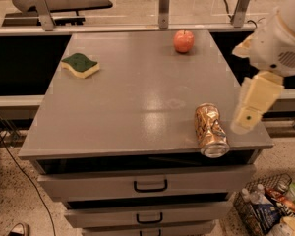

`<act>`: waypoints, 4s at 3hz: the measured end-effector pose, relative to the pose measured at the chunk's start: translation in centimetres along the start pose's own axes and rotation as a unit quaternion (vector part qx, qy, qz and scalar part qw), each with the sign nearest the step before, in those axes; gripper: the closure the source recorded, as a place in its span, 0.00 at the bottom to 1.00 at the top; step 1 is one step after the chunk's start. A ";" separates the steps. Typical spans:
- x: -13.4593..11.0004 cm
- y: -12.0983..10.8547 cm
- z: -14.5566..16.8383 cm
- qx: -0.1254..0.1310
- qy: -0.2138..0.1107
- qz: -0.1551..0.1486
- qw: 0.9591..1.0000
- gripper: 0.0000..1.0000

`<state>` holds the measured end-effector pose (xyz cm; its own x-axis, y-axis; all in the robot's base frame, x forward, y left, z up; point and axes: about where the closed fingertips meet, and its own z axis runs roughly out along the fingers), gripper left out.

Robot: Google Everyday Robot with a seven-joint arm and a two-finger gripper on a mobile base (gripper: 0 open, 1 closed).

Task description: Pick sponge

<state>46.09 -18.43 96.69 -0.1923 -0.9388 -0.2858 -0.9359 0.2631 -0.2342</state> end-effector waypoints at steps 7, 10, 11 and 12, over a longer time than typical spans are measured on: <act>-30.5 -13.5 20.9 -0.008 -0.305 0.084 0.949 0.00; -37.3 -16.1 27.3 0.000 -0.337 0.112 0.935 0.16; -37.8 -15.9 28.4 -0.009 -0.341 0.119 0.933 0.39; -37.8 -15.7 28.6 -0.012 -0.344 0.123 0.931 0.63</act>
Offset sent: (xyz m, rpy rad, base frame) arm 0.1374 0.2089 -0.0614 0.4455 0.0852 0.0410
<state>76.48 19.28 84.58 -0.1752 -0.4830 -0.8579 -0.8962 0.4390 -0.0642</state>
